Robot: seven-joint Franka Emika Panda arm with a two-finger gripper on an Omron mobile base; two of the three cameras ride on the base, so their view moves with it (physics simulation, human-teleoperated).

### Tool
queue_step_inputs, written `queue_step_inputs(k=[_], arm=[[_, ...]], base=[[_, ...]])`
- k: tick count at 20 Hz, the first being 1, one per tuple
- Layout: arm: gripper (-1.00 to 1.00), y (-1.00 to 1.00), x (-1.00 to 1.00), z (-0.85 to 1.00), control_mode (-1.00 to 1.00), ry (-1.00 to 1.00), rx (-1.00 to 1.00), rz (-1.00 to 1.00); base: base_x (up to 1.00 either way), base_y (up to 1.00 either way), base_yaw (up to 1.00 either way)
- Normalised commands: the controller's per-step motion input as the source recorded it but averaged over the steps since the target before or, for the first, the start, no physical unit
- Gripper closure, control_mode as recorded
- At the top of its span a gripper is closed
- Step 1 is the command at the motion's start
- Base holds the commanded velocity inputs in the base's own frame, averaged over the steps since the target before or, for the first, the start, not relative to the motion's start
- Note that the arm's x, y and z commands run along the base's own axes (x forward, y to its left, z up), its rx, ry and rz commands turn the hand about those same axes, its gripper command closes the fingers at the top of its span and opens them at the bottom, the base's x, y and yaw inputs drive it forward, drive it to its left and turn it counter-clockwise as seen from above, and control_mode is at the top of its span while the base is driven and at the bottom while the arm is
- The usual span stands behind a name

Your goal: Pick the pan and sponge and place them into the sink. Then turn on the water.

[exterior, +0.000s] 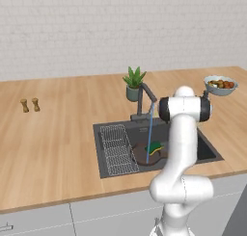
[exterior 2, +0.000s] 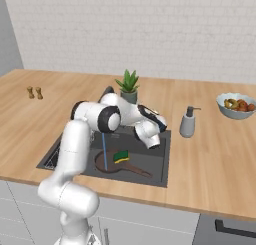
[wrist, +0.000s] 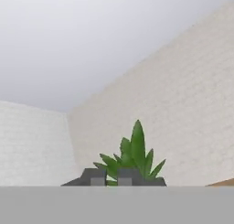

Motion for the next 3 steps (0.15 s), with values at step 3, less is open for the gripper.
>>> queue_step_inputs(k=[3], arm=[[1.0, -0.97, -1.0, 0.96, -1.0, -0.32, 0.01, 0.0]], base=[[0.0, 0.0, 0.0]])
